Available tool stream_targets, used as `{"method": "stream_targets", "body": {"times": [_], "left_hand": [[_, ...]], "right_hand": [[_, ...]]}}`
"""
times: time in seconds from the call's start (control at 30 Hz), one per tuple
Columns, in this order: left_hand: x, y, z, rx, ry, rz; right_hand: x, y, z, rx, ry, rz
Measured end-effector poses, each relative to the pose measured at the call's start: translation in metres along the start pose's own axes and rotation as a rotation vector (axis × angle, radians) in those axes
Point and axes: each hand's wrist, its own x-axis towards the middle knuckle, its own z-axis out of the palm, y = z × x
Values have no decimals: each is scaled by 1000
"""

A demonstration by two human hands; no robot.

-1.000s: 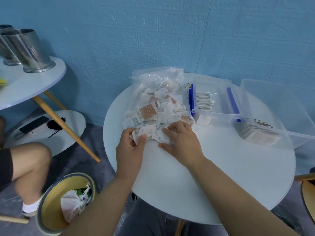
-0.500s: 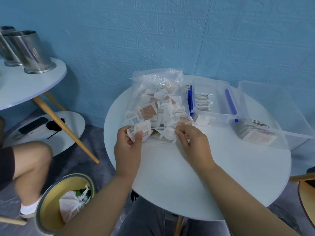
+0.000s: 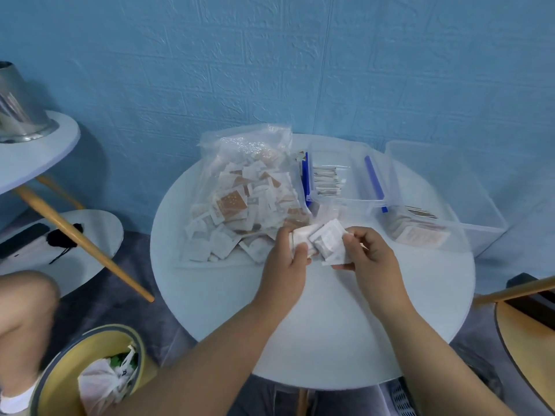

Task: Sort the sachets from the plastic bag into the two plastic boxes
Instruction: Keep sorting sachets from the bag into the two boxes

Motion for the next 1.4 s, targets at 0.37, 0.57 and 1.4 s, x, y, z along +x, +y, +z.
{"method": "stream_targets", "body": {"times": [0.37, 0.57, 1.4], "left_hand": [[-5, 2, 30, 142, -250, 86], [-7, 2, 33, 309, -289, 144], [-19, -15, 17, 554, -74, 220]], "right_hand": [[-6, 19, -23, -105, 124, -34], [-5, 21, -24, -146, 104, -37], [-9, 33, -23, -514, -304, -366]]}}
